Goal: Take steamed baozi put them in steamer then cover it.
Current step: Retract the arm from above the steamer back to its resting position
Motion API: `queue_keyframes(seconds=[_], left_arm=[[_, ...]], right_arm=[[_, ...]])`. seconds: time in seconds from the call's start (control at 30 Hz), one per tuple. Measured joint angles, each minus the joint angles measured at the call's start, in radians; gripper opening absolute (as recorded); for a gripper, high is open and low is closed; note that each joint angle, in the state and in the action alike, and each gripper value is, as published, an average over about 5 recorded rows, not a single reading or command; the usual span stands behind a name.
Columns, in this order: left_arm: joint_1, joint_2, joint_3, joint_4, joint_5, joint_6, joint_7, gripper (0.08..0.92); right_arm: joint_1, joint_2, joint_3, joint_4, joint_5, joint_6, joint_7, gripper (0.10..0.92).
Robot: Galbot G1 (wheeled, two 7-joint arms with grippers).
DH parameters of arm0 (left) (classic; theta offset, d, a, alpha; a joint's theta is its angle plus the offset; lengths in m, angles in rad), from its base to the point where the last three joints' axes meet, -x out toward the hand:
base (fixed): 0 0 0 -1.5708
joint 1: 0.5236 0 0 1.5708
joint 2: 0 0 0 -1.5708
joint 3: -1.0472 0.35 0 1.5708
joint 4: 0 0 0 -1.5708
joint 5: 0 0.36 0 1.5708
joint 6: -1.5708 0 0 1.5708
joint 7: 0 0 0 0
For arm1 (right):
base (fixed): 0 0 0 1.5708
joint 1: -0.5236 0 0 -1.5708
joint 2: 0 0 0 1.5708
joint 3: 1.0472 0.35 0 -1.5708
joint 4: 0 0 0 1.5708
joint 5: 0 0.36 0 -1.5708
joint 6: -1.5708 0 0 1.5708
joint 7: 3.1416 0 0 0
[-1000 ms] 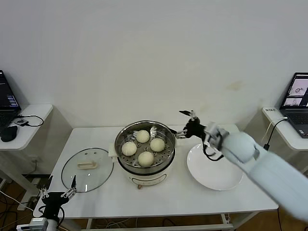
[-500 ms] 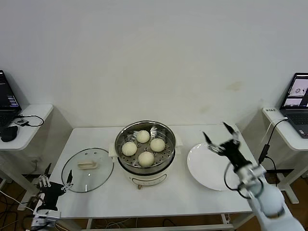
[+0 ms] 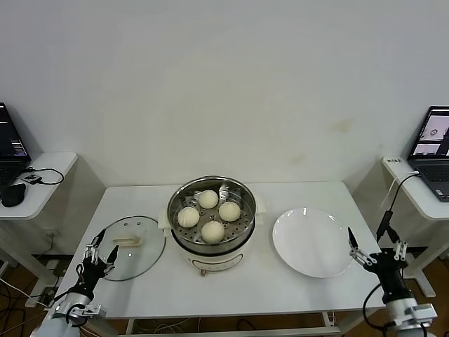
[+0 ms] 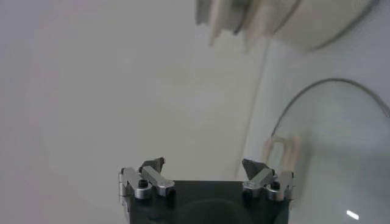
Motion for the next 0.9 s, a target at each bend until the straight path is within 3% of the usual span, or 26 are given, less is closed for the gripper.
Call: queue_keyframes(seconds=[0.9], left_arm=[[-0.198, -0.006, 0.083, 0.224, 0.187, -0.023, 0.002, 0.823]], right_arm=[[-0.102, 0.076, 0.061, 0.005, -0.026, 0.053, -0.013, 0.823]])
